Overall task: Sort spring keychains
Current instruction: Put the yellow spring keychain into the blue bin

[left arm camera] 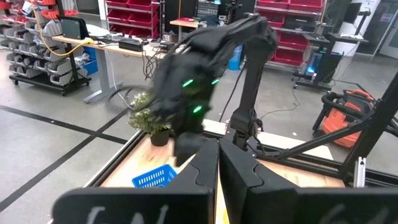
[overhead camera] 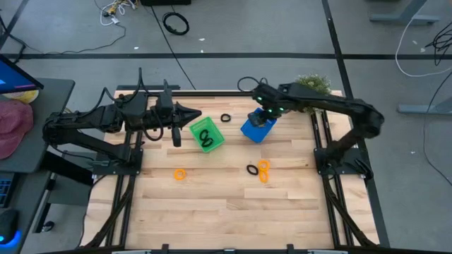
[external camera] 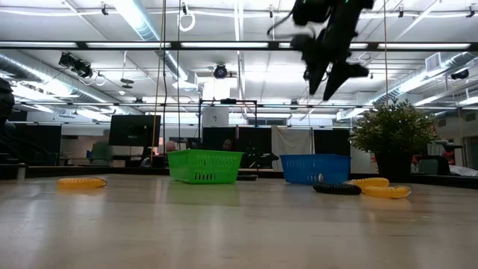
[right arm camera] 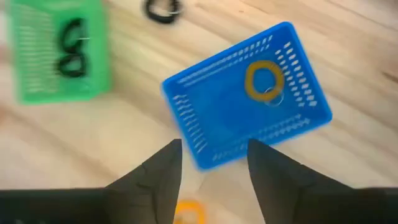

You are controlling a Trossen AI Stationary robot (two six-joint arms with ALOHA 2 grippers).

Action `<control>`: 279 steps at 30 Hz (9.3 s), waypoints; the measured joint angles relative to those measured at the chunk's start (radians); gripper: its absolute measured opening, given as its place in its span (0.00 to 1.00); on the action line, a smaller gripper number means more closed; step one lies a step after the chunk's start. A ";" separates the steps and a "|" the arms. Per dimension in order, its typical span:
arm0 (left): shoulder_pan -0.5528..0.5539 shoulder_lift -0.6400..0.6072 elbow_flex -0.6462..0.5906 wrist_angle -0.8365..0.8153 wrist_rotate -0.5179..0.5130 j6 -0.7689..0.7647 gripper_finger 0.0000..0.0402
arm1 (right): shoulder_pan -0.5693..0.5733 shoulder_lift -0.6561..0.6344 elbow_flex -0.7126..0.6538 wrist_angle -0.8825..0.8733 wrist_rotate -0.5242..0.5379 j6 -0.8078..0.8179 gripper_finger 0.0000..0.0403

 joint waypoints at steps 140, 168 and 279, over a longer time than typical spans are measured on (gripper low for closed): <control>0.000 0.000 0.000 -0.007 -0.071 -0.048 0.04 | 0.520 -0.054 -0.092 0.041 0.079 -0.971 0.01; 0.000 0.000 0.000 -0.001 -0.119 -0.048 0.04 | 0.471 0.077 0.586 -0.180 0.399 -0.291 0.01; 0.000 0.000 0.000 -0.006 -0.112 -0.045 0.04 | -0.011 0.101 0.273 0.019 -0.042 -0.350 0.23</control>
